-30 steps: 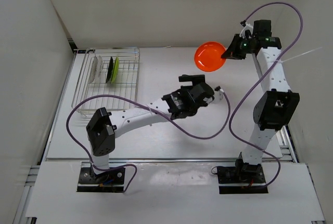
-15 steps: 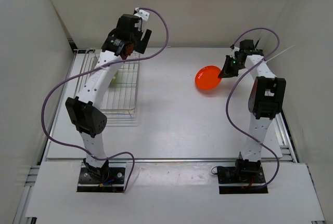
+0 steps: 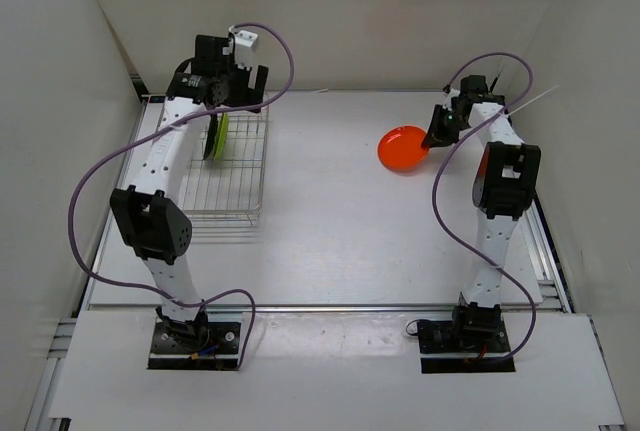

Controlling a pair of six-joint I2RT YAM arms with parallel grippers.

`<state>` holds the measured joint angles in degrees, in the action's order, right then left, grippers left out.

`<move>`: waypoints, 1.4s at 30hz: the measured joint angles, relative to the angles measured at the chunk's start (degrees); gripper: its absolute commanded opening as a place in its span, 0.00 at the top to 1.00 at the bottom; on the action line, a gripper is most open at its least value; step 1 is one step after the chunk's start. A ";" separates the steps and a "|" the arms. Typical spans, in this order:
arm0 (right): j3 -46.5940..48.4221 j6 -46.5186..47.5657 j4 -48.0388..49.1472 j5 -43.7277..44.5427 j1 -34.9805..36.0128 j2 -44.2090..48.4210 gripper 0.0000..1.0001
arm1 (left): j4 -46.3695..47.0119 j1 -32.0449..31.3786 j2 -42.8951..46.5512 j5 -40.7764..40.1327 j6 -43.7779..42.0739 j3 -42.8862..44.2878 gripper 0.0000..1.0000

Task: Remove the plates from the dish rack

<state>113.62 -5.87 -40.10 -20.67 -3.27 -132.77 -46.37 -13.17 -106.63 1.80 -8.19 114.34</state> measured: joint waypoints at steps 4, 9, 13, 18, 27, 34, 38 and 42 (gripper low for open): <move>0.07 0.59 -0.48 0.81 0.00 -1.05 0.71 | 0.35 2.03 1.36 1.99 0.81 -1.66 0.00; 0.07 1.33 -0.68 1.29 0.02 -1.44 0.64 | 0.46 2.99 2.69 3.82 1.97 -4.24 0.00; 0.07 1.73 -0.94 2.16 -0.04 -1.44 0.38 | 0.48 3.74 2.71 4.68 2.60 -4.50 0.00; 0.07 1.84 -2.36 4.68 -0.70 0.07 0.10 | 0.90 4.48 3.65 4.96 3.30 -6.36 0.00; -2.40 5.31 -3.65 10.69 -1.81 16.26 0.07 | 3.13 6.27 5.05 6.12 4.44 -11.04 0.07; -8.92 11.37 -4.13 13.16 5.46 29.79 0.12 | 4.87 7.13 4.68 6.16 4.85 -12.74 0.07; -10.69 12.92 -5.16 13.44 10.99 32.61 0.13 | 6.47 7.28 4.02 5.92 5.22 -12.74 0.08; -11.43 12.98 -5.99 13.49 13.20 34.47 0.13 | 7.80 7.32 2.10 5.22 5.75 -12.79 0.10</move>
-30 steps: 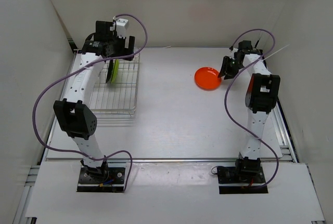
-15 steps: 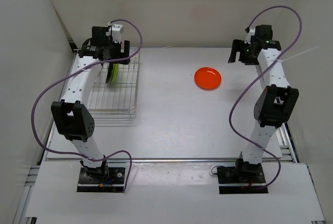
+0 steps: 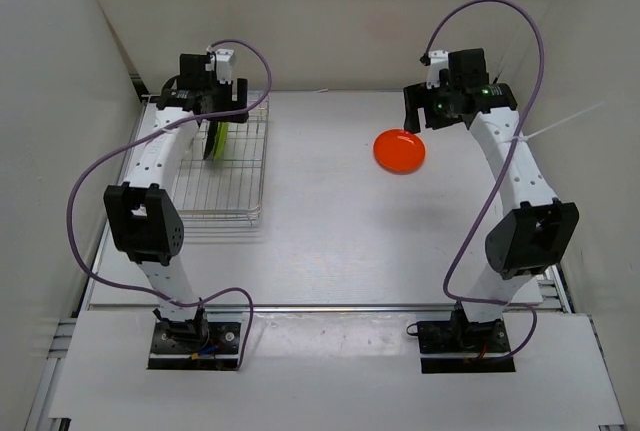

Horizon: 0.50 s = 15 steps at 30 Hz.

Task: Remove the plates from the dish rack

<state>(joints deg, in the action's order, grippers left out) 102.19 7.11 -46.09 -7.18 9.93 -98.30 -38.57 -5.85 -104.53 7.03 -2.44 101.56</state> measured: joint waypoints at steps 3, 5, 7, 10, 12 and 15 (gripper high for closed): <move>0.00 0.00 -0.44 0.20 1.11 2.23 0.13 | 0.59 0.02 -1.49 -0.63 0.17 -0.70 0.10; 0.00 0.22 -0.46 0.57 1.86 4.31 0.13 | 0.76 0.00 -2.69 -1.07 0.20 -0.83 0.10; 0.00 0.46 -0.46 0.83 2.45 6.05 0.13 | 1.33 0.02 -3.52 -1.44 0.37 -1.31 0.11; 0.00 0.66 -0.44 1.07 2.62 7.56 0.13 | 1.36 0.02 -4.50 -1.73 0.57 -1.62 0.11; 0.00 0.66 -0.46 1.27 2.58 7.82 0.13 | 1.57 0.02 -5.20 -1.81 0.66 -1.62 0.13; 0.00 0.59 -0.50 1.29 2.56 7.82 0.13 | 1.79 0.02 -6.49 -1.92 0.79 -1.60 0.16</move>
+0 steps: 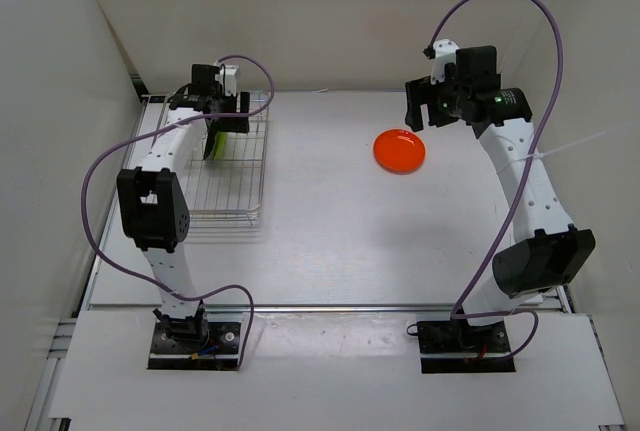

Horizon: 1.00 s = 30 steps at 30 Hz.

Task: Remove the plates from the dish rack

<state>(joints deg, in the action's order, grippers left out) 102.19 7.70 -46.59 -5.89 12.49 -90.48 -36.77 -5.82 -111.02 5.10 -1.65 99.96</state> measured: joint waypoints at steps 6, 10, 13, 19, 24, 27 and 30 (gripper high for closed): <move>0.00 -0.07 0.00 -0.09 0.00 0.02 0.13 | -0.04 0.15 -2.14 -0.44 0.13 0.04 0.22; -0.11 -0.09 0.02 -0.07 0.00 0.04 0.13 | -0.09 0.20 -2.49 -0.98 0.17 0.07 0.23; -0.70 -0.13 0.00 -0.04 0.00 0.13 0.13 | -0.09 0.24 -2.49 -1.05 0.17 0.15 0.23; -0.85 -0.17 -0.02 -0.07 0.00 0.15 0.13 | -0.09 0.28 -2.49 -1.27 0.11 0.33 0.31; -1.66 -0.44 -0.07 -0.04 0.00 0.28 0.13 | -0.09 0.85 -2.49 -2.12 -0.61 0.33 0.47; -1.84 -0.63 -0.02 -0.04 0.00 0.28 0.13 | -0.09 1.33 -2.49 -2.12 -0.70 0.33 0.47; -1.88 -0.72 -0.02 -0.11 0.00 0.28 0.13 | -0.09 1.36 -2.47 -2.10 -0.70 0.33 0.47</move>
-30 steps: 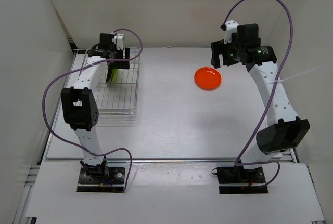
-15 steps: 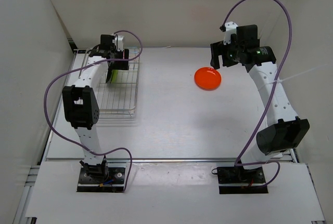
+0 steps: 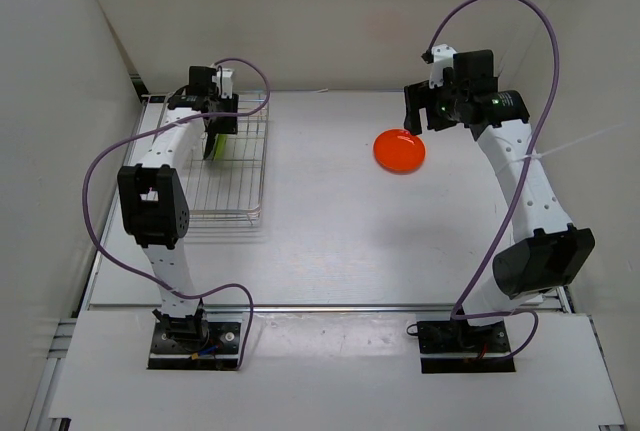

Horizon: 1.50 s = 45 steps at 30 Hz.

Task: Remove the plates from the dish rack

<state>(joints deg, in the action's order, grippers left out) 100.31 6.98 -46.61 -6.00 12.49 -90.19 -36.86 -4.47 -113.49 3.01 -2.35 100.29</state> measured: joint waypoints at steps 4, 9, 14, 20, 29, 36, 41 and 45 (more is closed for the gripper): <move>-0.79 -0.15 0.00 -0.13 0.00 0.39 0.13 | -0.02 0.00 0.02 -0.02 -0.07 0.02 0.54; -0.90 -0.15 -0.02 -0.28 0.00 0.46 0.13 | -0.09 0.17 0.07 -0.68 -0.57 0.07 0.70; -1.68 -0.17 0.02 -0.42 0.00 0.59 0.13 | -0.44 0.24 0.24 -0.94 -0.72 0.59 0.80; -2.34 -0.17 0.00 -0.68 0.00 0.59 0.13 | -0.87 0.22 0.35 -0.37 -0.74 1.05 0.88; -2.71 -0.20 0.00 -0.79 0.00 0.63 0.13 | -1.64 0.22 0.46 0.87 -1.46 1.57 0.88; -2.71 -0.20 0.02 -0.31 0.00 0.63 0.13 | -4.11 0.20 3.39 4.07 -2.19 2.64 0.88; -2.71 -0.20 0.02 0.07 0.00 0.63 0.13 | -6.43 0.00 7.65 6.64 -2.43 4.31 0.88; -2.71 -0.31 0.02 0.50 0.00 0.63 0.12 | -8.68 -0.02 11.56 9.75 -2.64 5.81 0.88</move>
<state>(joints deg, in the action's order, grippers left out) 97.60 6.68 -46.59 -5.50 12.49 -89.56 -45.54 -4.49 -101.93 12.75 -4.99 106.10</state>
